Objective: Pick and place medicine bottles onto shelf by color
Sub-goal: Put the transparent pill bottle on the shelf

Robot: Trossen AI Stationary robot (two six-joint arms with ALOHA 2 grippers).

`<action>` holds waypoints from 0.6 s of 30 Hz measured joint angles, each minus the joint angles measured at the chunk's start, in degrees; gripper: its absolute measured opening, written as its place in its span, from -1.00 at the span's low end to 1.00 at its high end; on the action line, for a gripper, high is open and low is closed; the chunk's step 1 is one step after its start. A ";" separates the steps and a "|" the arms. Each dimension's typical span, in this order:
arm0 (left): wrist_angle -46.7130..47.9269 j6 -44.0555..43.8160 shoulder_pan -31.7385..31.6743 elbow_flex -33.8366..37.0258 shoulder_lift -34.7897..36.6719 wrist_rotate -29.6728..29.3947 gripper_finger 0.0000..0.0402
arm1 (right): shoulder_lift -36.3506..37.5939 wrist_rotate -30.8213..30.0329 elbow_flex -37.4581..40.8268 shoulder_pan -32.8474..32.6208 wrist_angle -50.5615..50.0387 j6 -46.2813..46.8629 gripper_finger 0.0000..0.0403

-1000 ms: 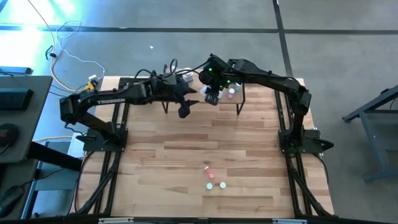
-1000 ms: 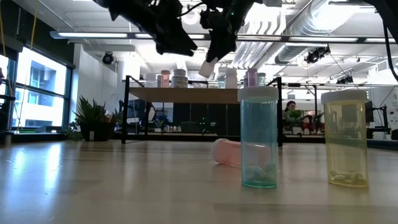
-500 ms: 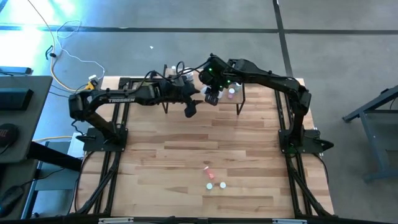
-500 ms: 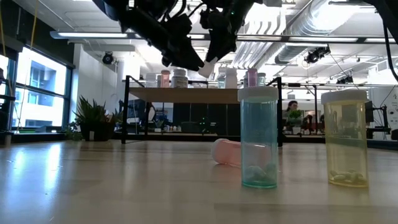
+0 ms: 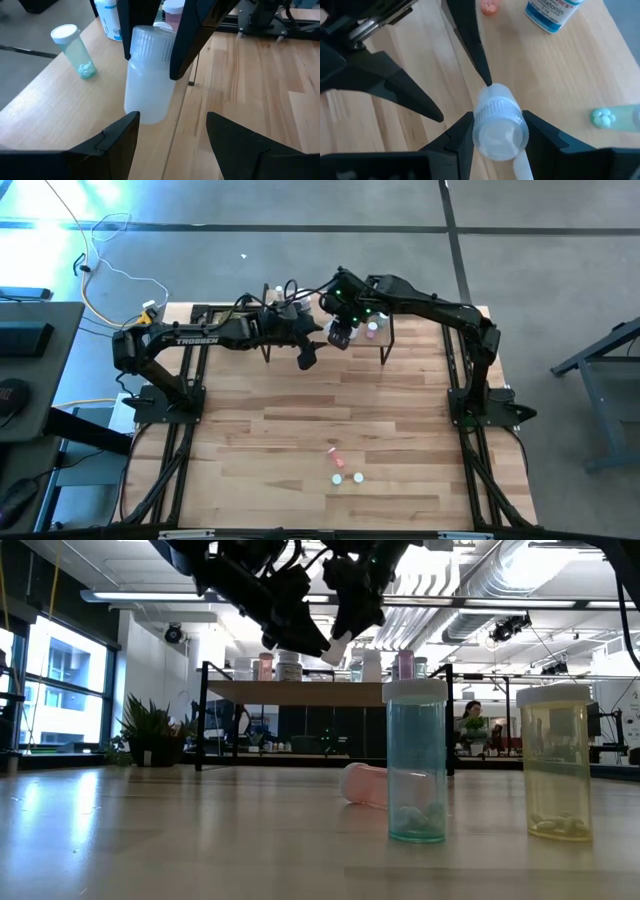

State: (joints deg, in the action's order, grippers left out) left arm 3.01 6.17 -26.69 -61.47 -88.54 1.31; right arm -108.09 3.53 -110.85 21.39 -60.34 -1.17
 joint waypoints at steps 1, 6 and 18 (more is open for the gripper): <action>0.00 0.00 0.10 0.00 0.01 -0.02 0.12 | 0.00 0.00 0.00 -0.02 -0.01 1.06 -0.36; 0.15 0.00 0.12 0.00 0.06 -0.04 0.12 | 0.00 -0.24 0.00 -0.41 0.92 6.11 -0.36; 0.15 0.00 0.08 0.00 0.06 0.77 0.12 | 0.00 -4.57 0.00 -1.29 4.49 11.45 -0.35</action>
State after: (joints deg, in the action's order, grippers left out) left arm 3.16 6.17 -26.61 -61.47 -88.49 2.09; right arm -108.09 -1.04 -110.85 20.09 -55.85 10.28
